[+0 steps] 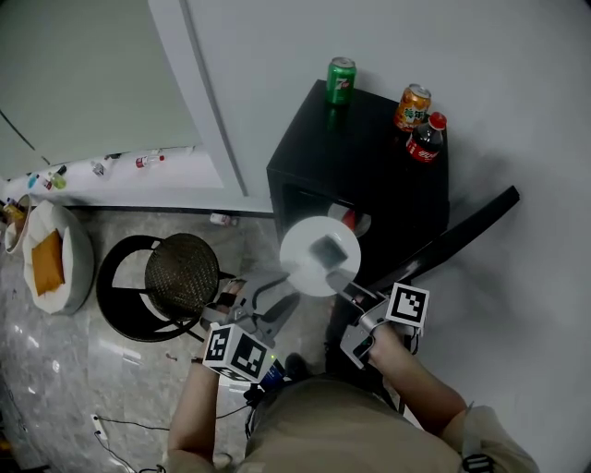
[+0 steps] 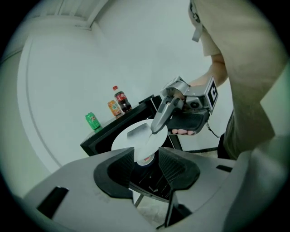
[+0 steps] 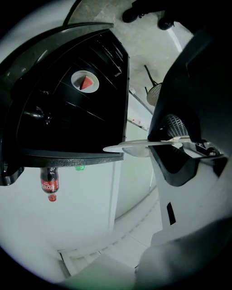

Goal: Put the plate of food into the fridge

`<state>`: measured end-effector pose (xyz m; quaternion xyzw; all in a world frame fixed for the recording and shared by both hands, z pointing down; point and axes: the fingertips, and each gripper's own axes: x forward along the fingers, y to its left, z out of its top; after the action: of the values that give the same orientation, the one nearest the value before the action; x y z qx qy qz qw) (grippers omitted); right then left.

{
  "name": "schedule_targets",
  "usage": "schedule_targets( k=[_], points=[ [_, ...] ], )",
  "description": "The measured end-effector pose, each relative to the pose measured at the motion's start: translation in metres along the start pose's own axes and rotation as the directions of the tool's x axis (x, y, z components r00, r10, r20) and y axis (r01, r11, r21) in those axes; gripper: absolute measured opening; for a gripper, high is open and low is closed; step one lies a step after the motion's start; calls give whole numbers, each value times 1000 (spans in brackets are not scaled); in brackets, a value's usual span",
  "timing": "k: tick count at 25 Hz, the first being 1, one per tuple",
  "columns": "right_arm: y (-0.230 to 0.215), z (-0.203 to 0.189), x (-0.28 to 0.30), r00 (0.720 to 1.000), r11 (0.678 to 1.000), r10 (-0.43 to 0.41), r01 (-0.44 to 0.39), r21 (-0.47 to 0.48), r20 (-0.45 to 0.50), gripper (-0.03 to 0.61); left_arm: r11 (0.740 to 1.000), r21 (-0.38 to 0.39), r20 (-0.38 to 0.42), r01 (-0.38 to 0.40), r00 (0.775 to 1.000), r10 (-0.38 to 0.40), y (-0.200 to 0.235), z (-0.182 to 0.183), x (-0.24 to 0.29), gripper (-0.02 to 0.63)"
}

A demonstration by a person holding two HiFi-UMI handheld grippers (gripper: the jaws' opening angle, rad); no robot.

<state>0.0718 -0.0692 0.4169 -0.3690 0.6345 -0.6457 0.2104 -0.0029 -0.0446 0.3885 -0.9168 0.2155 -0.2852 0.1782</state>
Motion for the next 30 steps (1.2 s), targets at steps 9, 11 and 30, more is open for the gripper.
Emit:
schedule_targets(
  k=[9, 11, 30],
  points=[
    [-25, -27, -17, 999, 1000, -23, 23, 18, 35, 29, 985, -160, 31, -63, 997, 69, -15, -25, -29, 19],
    [-31, -34, -21, 999, 999, -31, 30, 24, 42, 29, 983, -173, 27, -61, 997, 67, -20, -33, -32, 9],
    [-75, -36, -55, 997, 996, -64, 62, 57, 32, 29, 953, -287, -102, -94, 993, 67, -37, -54, -11, 8]
  ],
)
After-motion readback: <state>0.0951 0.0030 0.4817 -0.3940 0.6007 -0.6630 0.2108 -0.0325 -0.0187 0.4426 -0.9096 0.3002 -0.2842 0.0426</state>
